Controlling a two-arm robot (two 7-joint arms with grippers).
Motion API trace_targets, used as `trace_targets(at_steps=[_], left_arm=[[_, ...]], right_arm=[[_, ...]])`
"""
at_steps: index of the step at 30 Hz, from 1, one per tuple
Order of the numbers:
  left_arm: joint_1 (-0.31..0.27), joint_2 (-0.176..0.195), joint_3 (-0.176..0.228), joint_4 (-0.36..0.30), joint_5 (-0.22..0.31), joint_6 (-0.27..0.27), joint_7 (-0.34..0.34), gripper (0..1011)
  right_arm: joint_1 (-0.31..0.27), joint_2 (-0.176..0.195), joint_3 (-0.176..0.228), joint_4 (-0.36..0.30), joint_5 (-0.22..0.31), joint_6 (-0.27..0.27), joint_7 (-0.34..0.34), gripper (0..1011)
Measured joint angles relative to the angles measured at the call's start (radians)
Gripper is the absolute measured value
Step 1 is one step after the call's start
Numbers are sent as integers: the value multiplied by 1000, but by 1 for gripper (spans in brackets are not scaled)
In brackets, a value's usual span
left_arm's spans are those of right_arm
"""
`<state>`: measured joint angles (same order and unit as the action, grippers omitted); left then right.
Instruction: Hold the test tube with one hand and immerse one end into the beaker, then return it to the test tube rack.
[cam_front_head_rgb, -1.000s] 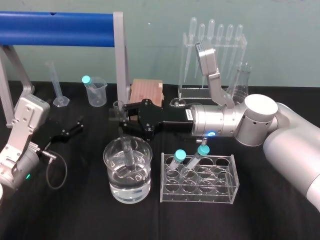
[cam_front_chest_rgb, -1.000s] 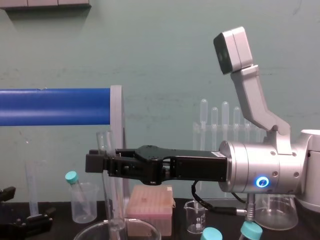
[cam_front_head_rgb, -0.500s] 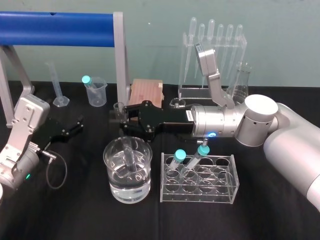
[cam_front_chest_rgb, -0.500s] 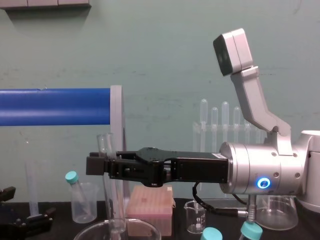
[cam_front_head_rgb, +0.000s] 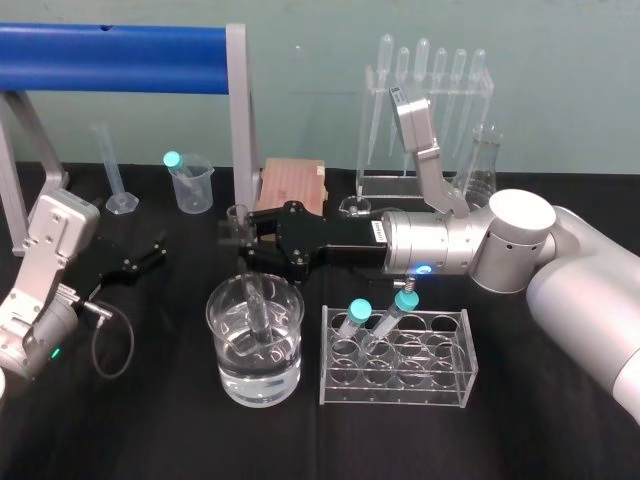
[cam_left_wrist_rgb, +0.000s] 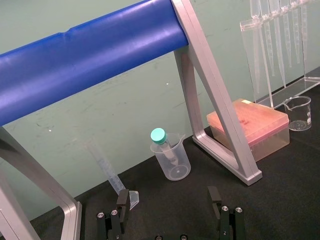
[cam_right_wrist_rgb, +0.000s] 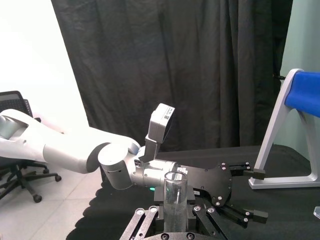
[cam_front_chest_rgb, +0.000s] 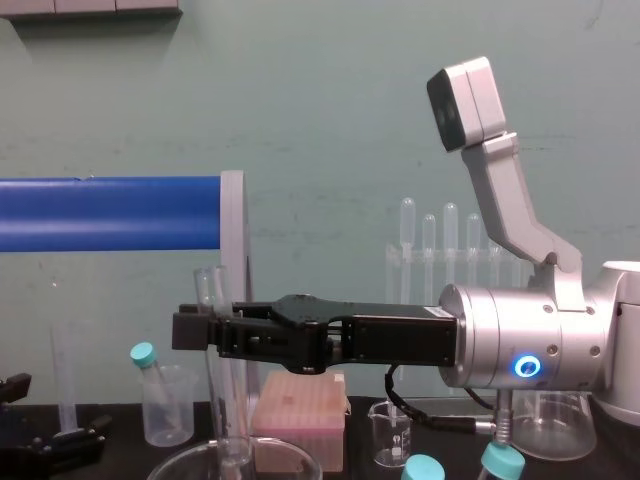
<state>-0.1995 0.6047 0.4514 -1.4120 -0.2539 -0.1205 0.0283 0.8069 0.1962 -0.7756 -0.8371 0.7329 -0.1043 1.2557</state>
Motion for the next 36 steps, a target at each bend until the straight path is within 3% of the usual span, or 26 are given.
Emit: trace_targets(at_steps=[36], left_arm=[[0, 0, 0, 0, 0, 0, 0, 1000]], right_arm=[[0, 0, 0, 0, 0, -1, -1, 234]])
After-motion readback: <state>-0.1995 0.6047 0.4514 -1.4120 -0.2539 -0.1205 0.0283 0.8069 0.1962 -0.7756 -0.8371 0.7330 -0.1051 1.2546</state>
